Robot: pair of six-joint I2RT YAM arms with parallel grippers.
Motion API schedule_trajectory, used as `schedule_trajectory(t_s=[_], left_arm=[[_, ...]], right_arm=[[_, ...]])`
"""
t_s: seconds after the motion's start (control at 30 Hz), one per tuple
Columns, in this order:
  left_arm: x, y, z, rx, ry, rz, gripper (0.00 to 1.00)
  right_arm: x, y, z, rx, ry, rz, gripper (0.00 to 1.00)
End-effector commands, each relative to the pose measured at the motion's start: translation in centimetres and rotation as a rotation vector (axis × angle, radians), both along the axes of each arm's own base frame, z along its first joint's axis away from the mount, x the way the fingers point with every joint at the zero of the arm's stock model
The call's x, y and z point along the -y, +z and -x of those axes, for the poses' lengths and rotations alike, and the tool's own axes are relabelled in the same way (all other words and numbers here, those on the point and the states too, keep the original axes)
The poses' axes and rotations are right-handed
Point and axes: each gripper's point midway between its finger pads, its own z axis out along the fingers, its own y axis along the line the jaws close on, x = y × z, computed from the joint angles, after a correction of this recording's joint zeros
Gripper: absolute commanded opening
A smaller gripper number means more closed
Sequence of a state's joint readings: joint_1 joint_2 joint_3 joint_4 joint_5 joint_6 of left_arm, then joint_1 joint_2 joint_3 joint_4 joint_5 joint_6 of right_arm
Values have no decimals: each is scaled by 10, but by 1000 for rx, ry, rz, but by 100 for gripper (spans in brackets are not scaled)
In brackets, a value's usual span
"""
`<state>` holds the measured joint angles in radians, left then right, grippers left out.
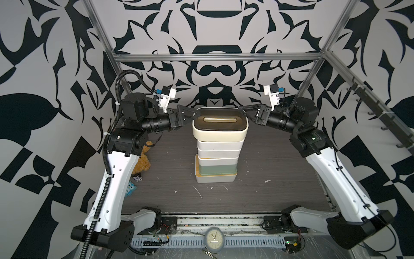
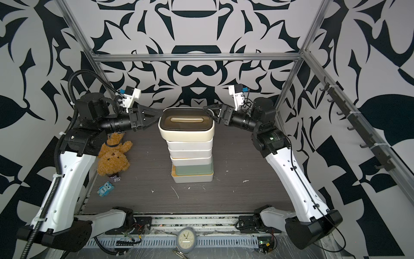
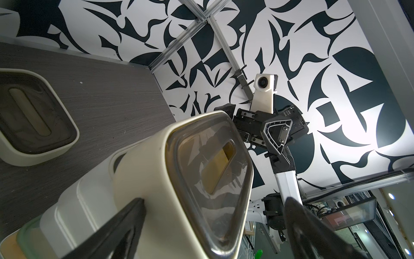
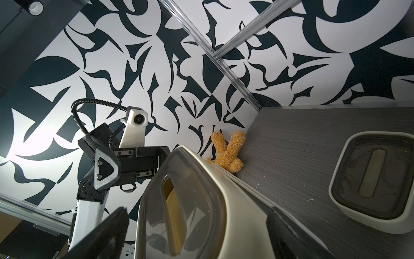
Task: Stack the tissue boxes
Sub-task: Place the tissue box at the tissue box.
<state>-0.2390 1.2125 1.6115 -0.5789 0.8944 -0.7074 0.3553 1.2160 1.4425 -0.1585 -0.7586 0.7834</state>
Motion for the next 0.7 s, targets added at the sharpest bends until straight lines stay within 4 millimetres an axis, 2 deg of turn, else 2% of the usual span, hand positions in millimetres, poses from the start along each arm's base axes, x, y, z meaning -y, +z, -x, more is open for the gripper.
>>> schedule_trajectory(t_s=[0.0, 0.47, 0.67], left_arm=[[3, 6, 1, 28, -9, 7, 99], [-6, 2, -5, 36, 79, -46, 99], [-22, -1, -13, 50, 192, -111, 99]], right_arm=[[4, 30, 10, 109, -8, -31, 99], [11, 29, 5, 121, -75, 5, 99], [39, 32, 3, 173, -254, 82, 99]])
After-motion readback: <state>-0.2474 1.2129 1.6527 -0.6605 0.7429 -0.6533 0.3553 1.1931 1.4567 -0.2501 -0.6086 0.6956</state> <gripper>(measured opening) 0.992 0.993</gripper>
